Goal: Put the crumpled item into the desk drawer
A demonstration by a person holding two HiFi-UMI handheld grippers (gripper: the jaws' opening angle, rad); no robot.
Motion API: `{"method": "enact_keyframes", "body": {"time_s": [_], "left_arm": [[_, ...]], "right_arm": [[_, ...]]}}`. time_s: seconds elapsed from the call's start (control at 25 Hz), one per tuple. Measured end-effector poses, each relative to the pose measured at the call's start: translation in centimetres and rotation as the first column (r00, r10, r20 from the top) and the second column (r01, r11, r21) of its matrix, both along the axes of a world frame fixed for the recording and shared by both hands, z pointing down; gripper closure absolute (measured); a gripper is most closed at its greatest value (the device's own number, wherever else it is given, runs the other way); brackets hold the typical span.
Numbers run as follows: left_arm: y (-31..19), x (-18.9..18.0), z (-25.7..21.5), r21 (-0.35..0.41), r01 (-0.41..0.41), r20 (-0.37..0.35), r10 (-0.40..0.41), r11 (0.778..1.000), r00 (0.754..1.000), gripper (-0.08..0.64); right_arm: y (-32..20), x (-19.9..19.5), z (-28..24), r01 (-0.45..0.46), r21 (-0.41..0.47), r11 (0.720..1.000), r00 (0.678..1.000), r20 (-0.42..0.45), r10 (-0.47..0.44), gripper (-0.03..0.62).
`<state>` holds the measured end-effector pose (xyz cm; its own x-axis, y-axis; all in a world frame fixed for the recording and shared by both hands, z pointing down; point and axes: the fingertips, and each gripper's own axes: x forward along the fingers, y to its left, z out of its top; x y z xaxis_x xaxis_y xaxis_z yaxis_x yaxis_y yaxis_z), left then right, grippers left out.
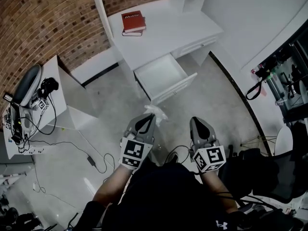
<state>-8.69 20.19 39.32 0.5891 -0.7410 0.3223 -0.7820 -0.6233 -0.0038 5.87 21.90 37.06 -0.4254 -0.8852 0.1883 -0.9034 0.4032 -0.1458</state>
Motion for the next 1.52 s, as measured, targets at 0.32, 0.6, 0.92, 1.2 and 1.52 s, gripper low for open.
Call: {"method": "enact_keyframes", "body": {"time_s": [0.32, 0.6, 0.92, 1.2, 1.52], "left_arm": [[-1.1, -5.1, 1.6, -0.027, -0.033, -0.027, 0.033, 0.999, 0.999, 0.556], [-2.5, -5.4, 1.5, -0.033, -0.048, -0.033, 0.047, 0.998, 0.998, 0.557], [-5.8, -5.9, 2.6, -0.049, -0.010, 0.012, 0.011, 0.999, 1.000, 0.557], [-10.6, -5.0, 3.2, -0.060, 0.040, 0.061, -0.036, 0.997, 0.997, 0.555], [-15.6, -2.2, 3.3, -0.080, 0.092, 0.081, -0.085, 0.993, 0.993, 0.556]], "right_arm": [[0.8, -3.0, 0.3, -0.075, -0.013, 0.997, 0.996, -0.044, 0.075, 0.590], [0.0, -3.7, 0.1, -0.092, -0.015, 0.996, 0.995, -0.038, 0.091, 0.591], [-4.0, -4.5, 1.9, -0.046, -0.034, 0.998, 0.999, 0.013, 0.047, 0.589], [-10.3, -3.4, 2.1, 0.007, -0.022, 1.000, 0.998, 0.067, -0.006, 0.590], [-16.6, -0.7, 2.3, 0.059, -0.032, 0.998, 0.992, 0.113, -0.055, 0.590]]}}
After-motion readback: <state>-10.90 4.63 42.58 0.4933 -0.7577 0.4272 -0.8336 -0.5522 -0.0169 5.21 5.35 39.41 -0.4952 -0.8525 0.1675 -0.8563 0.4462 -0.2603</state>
